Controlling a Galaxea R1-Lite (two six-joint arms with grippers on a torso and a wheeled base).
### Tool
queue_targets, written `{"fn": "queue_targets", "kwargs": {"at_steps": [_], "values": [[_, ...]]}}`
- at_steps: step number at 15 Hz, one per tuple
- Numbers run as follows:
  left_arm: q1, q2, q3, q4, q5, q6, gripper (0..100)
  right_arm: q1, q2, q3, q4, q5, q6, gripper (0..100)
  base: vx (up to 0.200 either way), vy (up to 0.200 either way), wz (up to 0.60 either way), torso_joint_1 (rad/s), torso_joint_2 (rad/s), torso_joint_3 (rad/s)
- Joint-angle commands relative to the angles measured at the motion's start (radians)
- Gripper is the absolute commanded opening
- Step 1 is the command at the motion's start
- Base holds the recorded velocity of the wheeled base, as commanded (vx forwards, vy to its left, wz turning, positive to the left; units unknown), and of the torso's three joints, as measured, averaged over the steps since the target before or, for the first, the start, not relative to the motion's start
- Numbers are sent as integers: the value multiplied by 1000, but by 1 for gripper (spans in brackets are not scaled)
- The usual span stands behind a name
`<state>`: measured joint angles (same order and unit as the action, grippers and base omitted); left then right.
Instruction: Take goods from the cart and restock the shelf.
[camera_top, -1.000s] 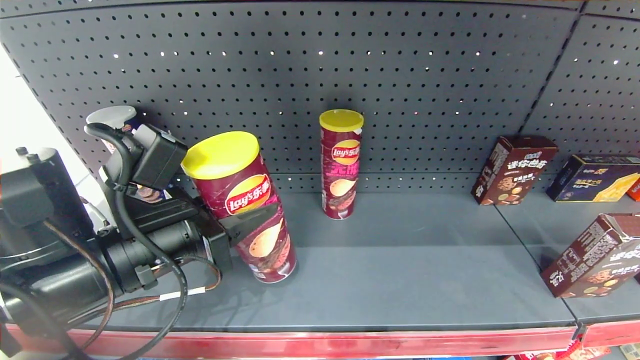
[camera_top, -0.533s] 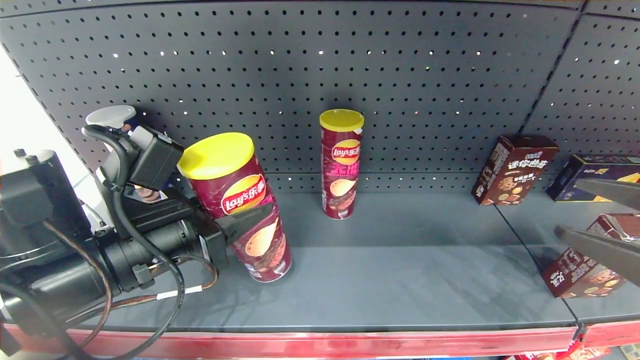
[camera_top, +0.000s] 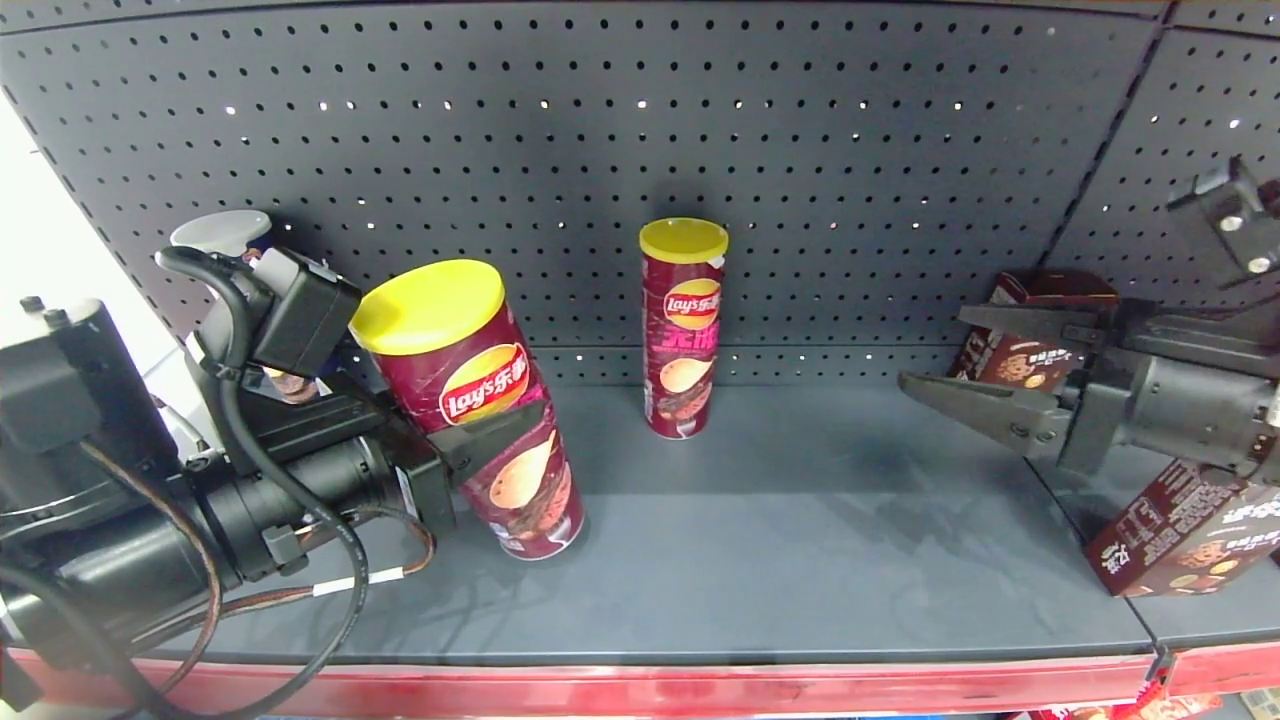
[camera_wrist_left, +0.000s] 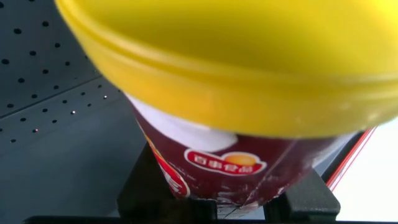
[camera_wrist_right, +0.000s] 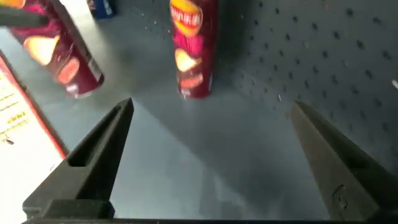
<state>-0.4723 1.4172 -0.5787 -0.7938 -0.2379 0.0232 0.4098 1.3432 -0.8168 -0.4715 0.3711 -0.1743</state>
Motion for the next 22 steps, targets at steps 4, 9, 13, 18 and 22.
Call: {"fn": "queue_targets", "kwargs": {"at_steps": [4, 9, 13, 18, 22], "values": [[0, 3, 0, 1, 0, -2, 0, 7, 194, -96, -98, 126, -5, 100, 0, 0, 0, 0, 0, 0], [8, 3, -1, 1, -1, -2, 0, 17, 350, -163, -208, 200, -4, 100, 0, 0, 0, 0, 0, 0], [9, 3, -1, -1, -1, -2, 0, 14, 462, -255, -217, 235, -5, 100, 0, 0, 0, 0, 0, 0], [21, 5, -3, -1, -1, -2, 0, 14, 576, -337, -251, 258, -4, 100, 0, 0, 0, 0, 0, 0], [21, 6, -1, -7, -1, -2, 0, 15, 631, -383, -253, 259, -4, 100, 0, 0, 0, 0, 0, 0]]}}
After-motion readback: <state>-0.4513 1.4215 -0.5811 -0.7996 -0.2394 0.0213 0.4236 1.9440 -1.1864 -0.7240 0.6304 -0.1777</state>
